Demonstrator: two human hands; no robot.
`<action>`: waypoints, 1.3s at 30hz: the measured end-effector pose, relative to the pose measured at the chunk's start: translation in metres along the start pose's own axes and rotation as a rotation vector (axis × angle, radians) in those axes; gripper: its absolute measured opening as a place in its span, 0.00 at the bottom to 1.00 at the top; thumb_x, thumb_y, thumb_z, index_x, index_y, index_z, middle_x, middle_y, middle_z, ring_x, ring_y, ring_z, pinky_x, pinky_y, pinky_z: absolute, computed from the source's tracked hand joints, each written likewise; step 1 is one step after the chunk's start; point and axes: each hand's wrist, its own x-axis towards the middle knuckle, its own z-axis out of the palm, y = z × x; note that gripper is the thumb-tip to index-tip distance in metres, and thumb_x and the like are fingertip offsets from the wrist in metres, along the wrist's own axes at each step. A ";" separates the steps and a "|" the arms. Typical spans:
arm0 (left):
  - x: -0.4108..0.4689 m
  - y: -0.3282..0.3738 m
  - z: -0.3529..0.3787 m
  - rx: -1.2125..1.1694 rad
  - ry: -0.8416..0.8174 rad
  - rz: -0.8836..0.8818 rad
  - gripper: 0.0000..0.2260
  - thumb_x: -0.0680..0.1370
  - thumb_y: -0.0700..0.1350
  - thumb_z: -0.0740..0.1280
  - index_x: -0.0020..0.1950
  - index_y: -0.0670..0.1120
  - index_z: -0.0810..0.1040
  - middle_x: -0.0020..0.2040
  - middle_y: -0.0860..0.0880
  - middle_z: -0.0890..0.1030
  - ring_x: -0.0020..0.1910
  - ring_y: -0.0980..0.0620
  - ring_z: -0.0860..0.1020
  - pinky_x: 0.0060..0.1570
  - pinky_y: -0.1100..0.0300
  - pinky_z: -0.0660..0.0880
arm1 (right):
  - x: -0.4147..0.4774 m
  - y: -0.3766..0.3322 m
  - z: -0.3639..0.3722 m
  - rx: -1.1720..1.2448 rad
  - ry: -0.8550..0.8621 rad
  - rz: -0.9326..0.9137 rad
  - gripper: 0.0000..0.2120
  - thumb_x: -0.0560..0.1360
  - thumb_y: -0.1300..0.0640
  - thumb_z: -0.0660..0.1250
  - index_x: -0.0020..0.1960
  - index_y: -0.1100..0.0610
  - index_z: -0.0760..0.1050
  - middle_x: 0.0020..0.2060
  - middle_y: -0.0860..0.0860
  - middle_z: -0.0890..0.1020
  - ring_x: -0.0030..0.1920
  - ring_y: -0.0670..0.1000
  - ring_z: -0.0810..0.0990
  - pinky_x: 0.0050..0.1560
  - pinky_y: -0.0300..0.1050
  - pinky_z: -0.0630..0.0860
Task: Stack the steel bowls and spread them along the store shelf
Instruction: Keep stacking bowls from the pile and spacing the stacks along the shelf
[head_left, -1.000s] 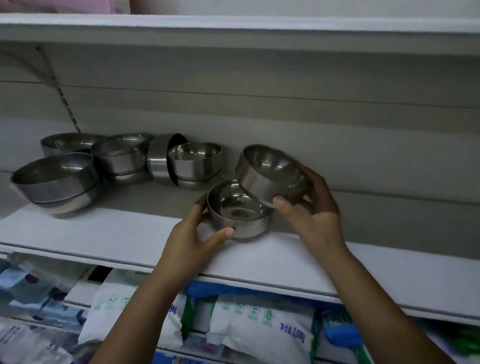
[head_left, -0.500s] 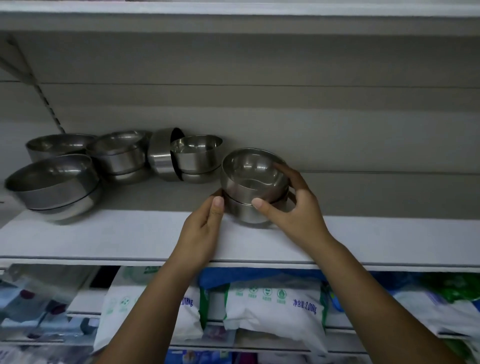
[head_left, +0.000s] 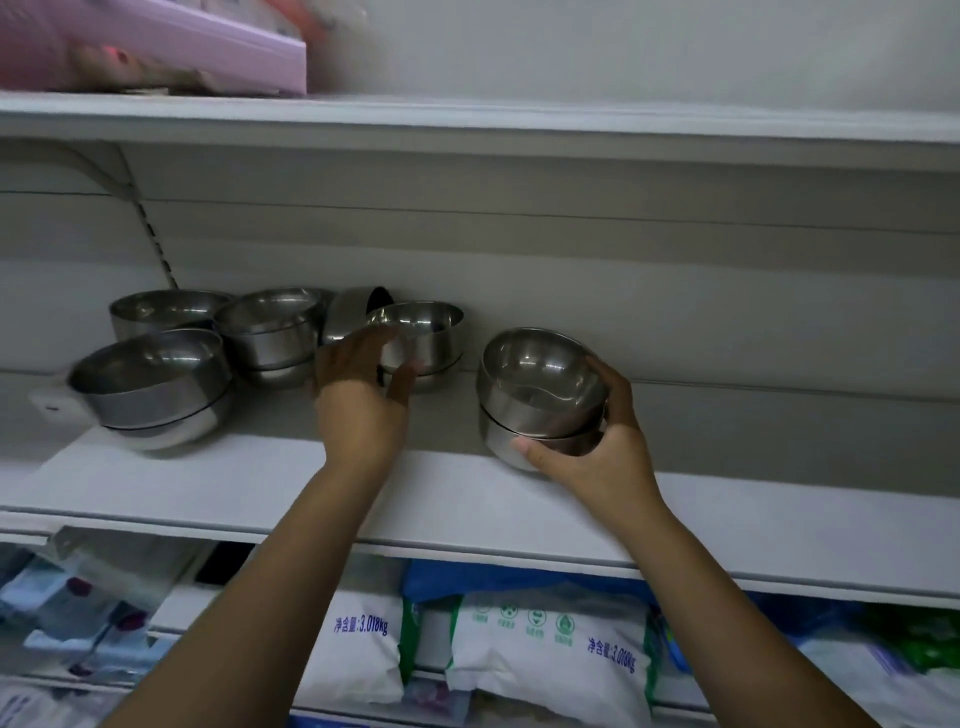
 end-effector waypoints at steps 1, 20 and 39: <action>0.008 -0.002 0.003 0.097 -0.033 0.015 0.16 0.78 0.46 0.72 0.66 0.49 0.79 0.60 0.45 0.82 0.65 0.39 0.74 0.64 0.45 0.71 | 0.001 0.000 -0.001 0.013 0.006 0.003 0.51 0.58 0.46 0.86 0.73 0.36 0.63 0.70 0.42 0.74 0.68 0.43 0.75 0.67 0.46 0.77; 0.016 0.049 0.001 -0.280 0.033 0.231 0.05 0.76 0.43 0.72 0.48 0.42 0.85 0.57 0.46 0.78 0.62 0.49 0.74 0.59 0.65 0.71 | 0.007 0.004 0.000 0.113 -0.042 0.016 0.52 0.58 0.50 0.87 0.71 0.31 0.61 0.69 0.40 0.74 0.67 0.40 0.76 0.64 0.39 0.76; -0.046 0.080 0.035 -0.536 -0.108 0.175 0.11 0.80 0.40 0.66 0.56 0.56 0.77 0.75 0.47 0.64 0.69 0.67 0.68 0.65 0.67 0.70 | 0.009 0.004 -0.004 0.106 -0.063 0.101 0.63 0.59 0.52 0.87 0.79 0.37 0.48 0.73 0.45 0.71 0.69 0.45 0.74 0.64 0.38 0.77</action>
